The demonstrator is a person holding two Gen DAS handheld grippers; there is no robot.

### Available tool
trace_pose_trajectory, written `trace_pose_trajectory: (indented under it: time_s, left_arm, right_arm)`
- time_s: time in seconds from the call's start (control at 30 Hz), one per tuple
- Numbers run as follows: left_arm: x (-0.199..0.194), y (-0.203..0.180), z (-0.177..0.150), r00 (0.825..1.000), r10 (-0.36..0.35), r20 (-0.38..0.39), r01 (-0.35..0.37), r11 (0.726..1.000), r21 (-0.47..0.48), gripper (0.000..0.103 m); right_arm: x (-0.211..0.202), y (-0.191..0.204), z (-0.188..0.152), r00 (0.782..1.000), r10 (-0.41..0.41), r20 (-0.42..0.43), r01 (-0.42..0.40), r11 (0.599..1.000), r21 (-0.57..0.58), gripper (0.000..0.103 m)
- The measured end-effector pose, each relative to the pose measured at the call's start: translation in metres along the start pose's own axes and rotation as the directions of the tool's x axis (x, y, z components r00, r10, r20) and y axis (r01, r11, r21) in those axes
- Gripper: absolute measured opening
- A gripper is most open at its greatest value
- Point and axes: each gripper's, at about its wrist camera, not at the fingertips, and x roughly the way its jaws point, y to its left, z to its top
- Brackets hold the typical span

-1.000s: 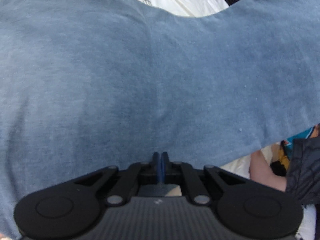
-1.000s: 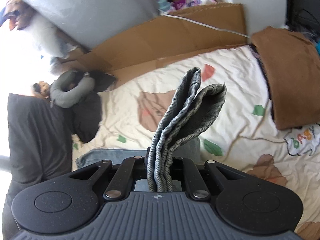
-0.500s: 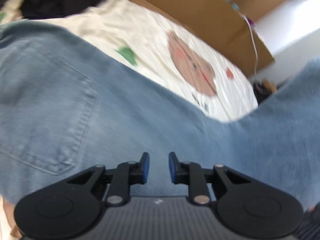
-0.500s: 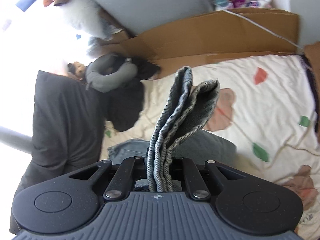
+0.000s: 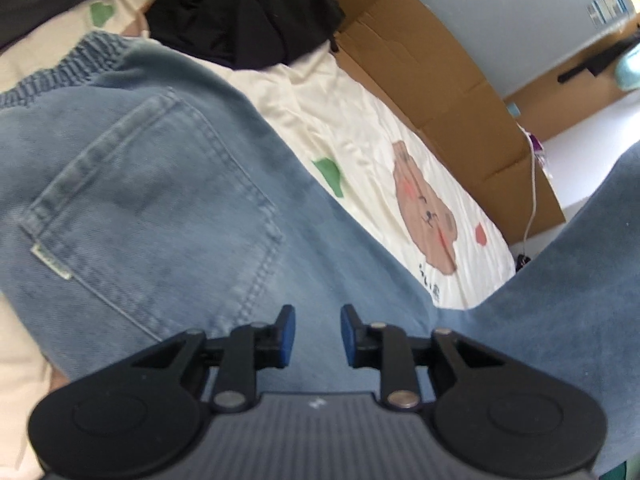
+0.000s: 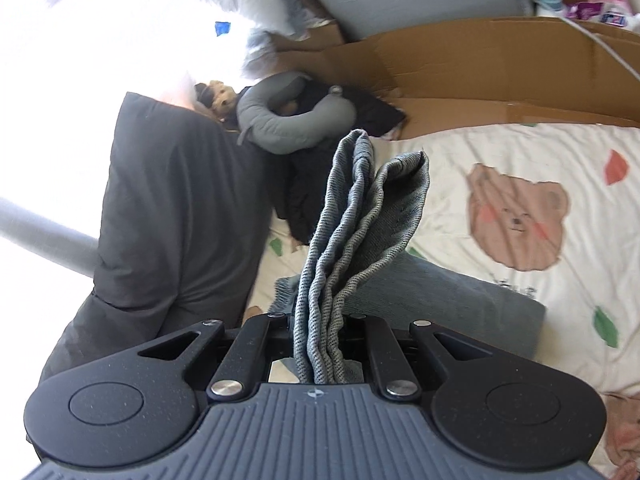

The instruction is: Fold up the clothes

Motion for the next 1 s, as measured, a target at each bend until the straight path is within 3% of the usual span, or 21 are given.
trace_pose_trajectory:
  time_s: [0.17, 0.7, 1.0]
  left_arm:
    - [-0.005, 0.01, 0.002, 1.0, 0.004, 0.02, -0.003, 0.999, -0.036, 0.026]
    - [-0.026, 0.05, 0.016, 0.993, 0.037, 0.109, -0.015, 0.981, -0.195, 0.028]
    - [-0.026, 0.063, 0.01, 0.995, 0.033, 0.099, -0.01, 0.976, -0.219, 0.03]
  right_arm:
    - [0.036, 0.012, 0.003, 0.999, 0.039, -0.028, -0.039, 0.999, 0.012, 0.007]
    - [0.176, 0.029, -0.002, 0.99, 0.041, -0.132, -0.035, 0.998, 0.052, 0.007]
    - [0.222, 0.049, -0.009, 0.972, 0.094, -0.217, -0.08, 0.994, 0.071, 0.007]
